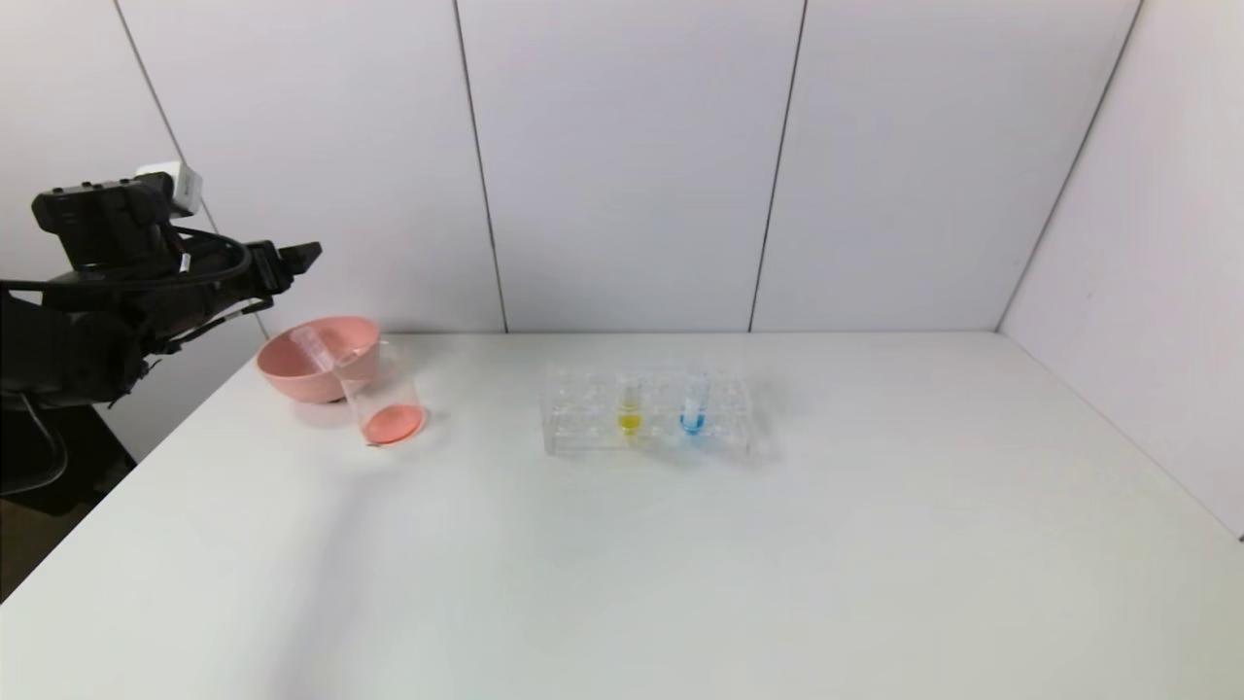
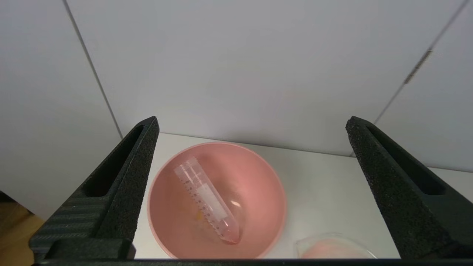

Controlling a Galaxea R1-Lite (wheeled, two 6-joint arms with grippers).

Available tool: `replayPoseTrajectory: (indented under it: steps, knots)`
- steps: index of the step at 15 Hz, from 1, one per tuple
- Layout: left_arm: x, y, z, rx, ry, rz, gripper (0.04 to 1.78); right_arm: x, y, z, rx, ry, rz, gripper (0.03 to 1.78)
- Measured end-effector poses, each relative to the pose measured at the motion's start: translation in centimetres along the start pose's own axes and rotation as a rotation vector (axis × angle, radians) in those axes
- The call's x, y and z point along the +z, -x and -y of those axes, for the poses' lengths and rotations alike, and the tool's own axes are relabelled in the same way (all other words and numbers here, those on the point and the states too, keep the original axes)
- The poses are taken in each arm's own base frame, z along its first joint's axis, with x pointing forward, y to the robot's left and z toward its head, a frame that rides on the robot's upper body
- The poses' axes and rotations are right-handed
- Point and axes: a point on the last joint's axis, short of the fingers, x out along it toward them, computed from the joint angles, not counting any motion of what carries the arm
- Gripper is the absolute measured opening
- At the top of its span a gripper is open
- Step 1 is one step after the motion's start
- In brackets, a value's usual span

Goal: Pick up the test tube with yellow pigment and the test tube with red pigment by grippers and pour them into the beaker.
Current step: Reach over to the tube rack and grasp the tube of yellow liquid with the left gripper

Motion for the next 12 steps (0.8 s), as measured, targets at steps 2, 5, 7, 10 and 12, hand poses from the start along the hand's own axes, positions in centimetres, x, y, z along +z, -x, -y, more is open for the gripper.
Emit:
replayPoseTrajectory:
  steps: [2, 5, 7, 10, 12]
  knots:
    - [1.1, 2.2, 1.9, -0.043, -0.004, 0.012, 1.76, 0.0, 0.0, 0.0, 0.0, 0.0, 0.0, 1.7]
    - [2.7, 5.6, 4.6, -0.115, -0.008, 0.048, 1.76, 0.0, 0.0, 0.0, 0.0, 0.0, 0.0, 1.7]
    - [3.4, 8.2, 7.2, -0.199, -0.007, 0.065, 1.76, 0.0, 0.0, 0.0, 0.0, 0.0, 0.0, 1.7]
    - [3.4, 11.5, 11.4, -0.351, -0.001, 0.067, 1.76, 0.0, 0.0, 0.0, 0.0, 0.0, 0.0, 1.7]
    - [3.3, 13.5, 14.3, -0.448, 0.004, 0.066, 1.76, 0.0, 0.0, 0.0, 0.0, 0.0, 0.0, 1.7]
